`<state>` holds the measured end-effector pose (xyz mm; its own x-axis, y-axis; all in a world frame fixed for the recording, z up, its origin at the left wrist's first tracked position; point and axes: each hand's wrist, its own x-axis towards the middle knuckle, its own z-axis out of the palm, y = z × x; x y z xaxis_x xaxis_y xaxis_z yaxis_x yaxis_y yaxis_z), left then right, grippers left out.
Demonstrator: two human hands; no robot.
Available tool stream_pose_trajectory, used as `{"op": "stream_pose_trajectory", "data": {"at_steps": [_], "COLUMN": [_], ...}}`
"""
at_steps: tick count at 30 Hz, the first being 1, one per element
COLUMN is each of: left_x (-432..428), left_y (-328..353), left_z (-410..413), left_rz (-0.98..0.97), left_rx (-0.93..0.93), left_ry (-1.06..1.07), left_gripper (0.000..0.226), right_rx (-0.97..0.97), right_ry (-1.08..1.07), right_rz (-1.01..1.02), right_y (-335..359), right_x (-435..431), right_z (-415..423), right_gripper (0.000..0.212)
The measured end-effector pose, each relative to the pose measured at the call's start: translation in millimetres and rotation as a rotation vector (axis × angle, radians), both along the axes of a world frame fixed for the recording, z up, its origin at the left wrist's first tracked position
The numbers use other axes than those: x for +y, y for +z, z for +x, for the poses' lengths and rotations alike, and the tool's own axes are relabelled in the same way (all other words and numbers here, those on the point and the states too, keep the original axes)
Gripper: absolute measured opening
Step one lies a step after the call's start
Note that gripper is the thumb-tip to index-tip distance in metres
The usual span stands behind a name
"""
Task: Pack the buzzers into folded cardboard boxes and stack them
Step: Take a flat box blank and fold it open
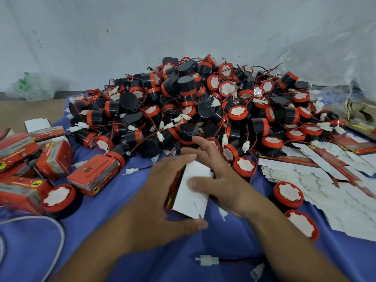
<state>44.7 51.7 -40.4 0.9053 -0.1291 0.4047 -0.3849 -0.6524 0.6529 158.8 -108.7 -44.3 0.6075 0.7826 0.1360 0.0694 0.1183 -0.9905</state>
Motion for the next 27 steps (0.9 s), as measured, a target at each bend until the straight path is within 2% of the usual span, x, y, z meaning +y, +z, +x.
{"op": "stream_pose_trajectory", "data": {"at_steps": [2,4,7,8,12,16,22,27], "left_x": [1,1,4,4,8,11,7,7], "left_y": [0,-1,-4,-5,-4,0,1,-1], "left_z": [2,5,12,14,12,10,13,15], "left_rz": [-0.031,-0.007,0.171,0.204,0.259,0.268,0.304,0.373], "left_rx": [-0.081,-0.205,-0.383,-0.412,-0.370,-0.397,-0.477,-0.530], "left_ry": [0.139,0.274,0.420,0.428,0.380,0.337,0.365,0.357], "left_gripper": [0.088,0.088,0.090,0.088,0.090,0.078,0.070,0.068], "right_rx": [0.048,0.086,0.057,0.034,0.004,-0.035,-0.012,-0.048], "right_ry": [-0.079,-0.077,0.004,-0.003,0.010,0.019,0.000,-0.068], "right_rz": [0.005,0.001,0.024,0.038,0.046,0.051,0.124,0.122], "right_y": [2,5,9,10,11,8,8,7], "right_x": [7,10,13,14,14,13,18,20], "right_z": [-4,-8,-17,-20,-22,-22,-25,-25], "right_gripper": [0.092,0.084,0.046,0.040,0.051,0.071,0.059,0.059]}}
